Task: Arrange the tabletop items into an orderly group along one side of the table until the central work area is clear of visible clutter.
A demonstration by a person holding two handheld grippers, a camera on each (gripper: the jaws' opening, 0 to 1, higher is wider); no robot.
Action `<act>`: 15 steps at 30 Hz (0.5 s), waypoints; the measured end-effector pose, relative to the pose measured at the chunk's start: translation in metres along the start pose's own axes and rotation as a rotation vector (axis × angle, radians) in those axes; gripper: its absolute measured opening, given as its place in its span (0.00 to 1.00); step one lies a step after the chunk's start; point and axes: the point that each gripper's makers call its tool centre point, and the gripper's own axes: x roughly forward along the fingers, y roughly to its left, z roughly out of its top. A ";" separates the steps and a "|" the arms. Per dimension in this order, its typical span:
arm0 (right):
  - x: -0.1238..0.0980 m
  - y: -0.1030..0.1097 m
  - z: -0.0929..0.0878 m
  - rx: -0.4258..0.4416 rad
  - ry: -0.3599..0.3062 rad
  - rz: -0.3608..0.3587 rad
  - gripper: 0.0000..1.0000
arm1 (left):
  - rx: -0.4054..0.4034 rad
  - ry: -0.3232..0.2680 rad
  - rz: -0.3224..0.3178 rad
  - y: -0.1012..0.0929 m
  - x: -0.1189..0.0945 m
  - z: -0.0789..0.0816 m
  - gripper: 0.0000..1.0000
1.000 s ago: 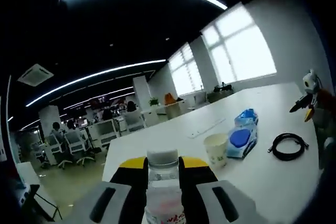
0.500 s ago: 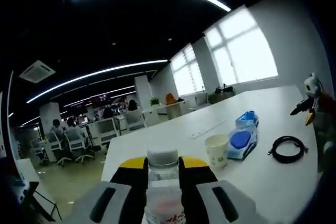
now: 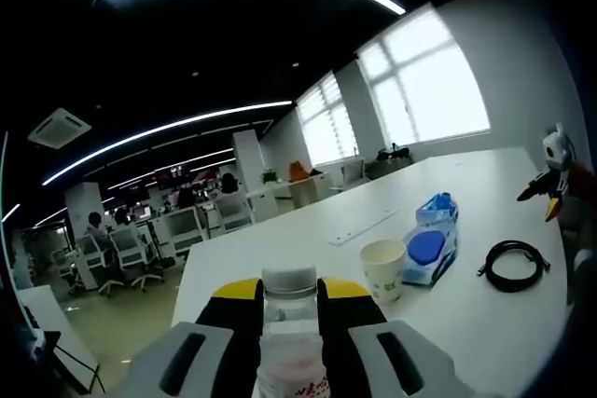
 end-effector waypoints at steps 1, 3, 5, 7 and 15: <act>0.000 0.000 0.001 0.001 -0.002 0.001 0.83 | 0.001 -0.001 0.000 0.000 0.000 0.000 0.21; -0.001 0.001 0.001 -0.001 -0.004 0.002 0.83 | 0.002 -0.003 -0.001 0.000 0.001 0.001 0.21; -0.001 0.001 0.000 -0.004 -0.002 0.001 0.83 | 0.001 -0.001 0.001 -0.001 0.001 0.001 0.21; -0.002 0.001 0.000 -0.001 -0.003 0.002 0.83 | -0.002 -0.003 -0.001 -0.001 0.003 0.001 0.21; -0.002 0.001 -0.001 -0.002 -0.003 0.000 0.83 | -0.001 0.013 -0.017 -0.009 0.018 0.003 0.21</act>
